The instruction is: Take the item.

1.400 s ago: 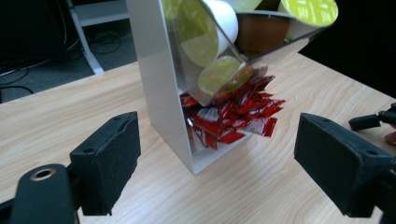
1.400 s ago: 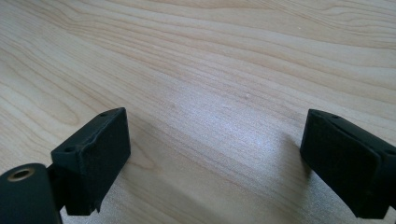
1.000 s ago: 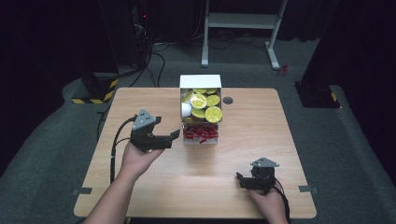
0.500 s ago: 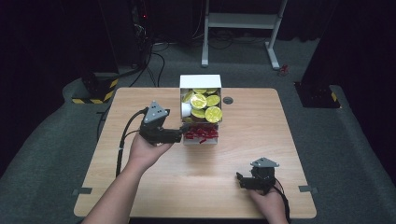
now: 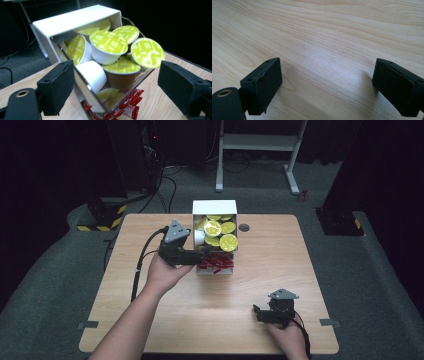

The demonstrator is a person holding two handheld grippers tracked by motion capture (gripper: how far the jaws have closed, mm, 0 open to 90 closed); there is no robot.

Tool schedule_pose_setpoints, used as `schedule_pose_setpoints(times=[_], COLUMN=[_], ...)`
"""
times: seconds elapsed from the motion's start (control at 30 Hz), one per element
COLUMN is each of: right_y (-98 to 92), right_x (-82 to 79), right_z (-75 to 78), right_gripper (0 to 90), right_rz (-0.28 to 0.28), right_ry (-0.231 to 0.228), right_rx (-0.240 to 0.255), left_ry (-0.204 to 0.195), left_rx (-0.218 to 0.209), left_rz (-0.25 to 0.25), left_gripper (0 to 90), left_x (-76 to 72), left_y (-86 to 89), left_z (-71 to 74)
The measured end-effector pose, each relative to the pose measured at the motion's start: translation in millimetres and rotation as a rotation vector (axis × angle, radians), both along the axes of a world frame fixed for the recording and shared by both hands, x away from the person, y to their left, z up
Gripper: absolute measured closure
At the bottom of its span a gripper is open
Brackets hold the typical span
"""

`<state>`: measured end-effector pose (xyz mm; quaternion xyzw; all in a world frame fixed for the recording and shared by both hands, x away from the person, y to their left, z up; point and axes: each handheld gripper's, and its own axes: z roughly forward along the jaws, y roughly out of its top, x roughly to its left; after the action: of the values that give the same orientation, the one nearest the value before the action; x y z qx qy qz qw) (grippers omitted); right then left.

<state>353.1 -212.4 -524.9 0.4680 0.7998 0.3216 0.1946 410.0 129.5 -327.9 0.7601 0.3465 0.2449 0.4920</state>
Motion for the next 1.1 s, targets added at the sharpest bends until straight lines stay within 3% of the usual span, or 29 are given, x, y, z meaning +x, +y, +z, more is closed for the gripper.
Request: schedule_pose_setpoints(times=[0.23, 0.63, 1.1], right_y=[0.0, 0.0, 0.0], right_x=[-0.5, -0.5, -0.6], right_z=[0.1, 0.1, 0.2], right_gripper=[9.6, 9.5, 9.6], right_rz=[0.001, 0.001, 0.001], right_ry=[-0.002, -0.002, -0.002], right_rx=[0.001, 0.001, 0.001], left_ry=[-0.006, -0.022, 0.007], left_rx=[0.016, 0.005, 0.022], left_rz=[-0.016, -0.015, 0.002], left_gripper=[15.0, 15.4, 16.6], left_x=[9.2, 21.1, 36.9], left_y=[-10.6, -18.4, -27.1], left_z=[6.7, 14.3, 13.2])
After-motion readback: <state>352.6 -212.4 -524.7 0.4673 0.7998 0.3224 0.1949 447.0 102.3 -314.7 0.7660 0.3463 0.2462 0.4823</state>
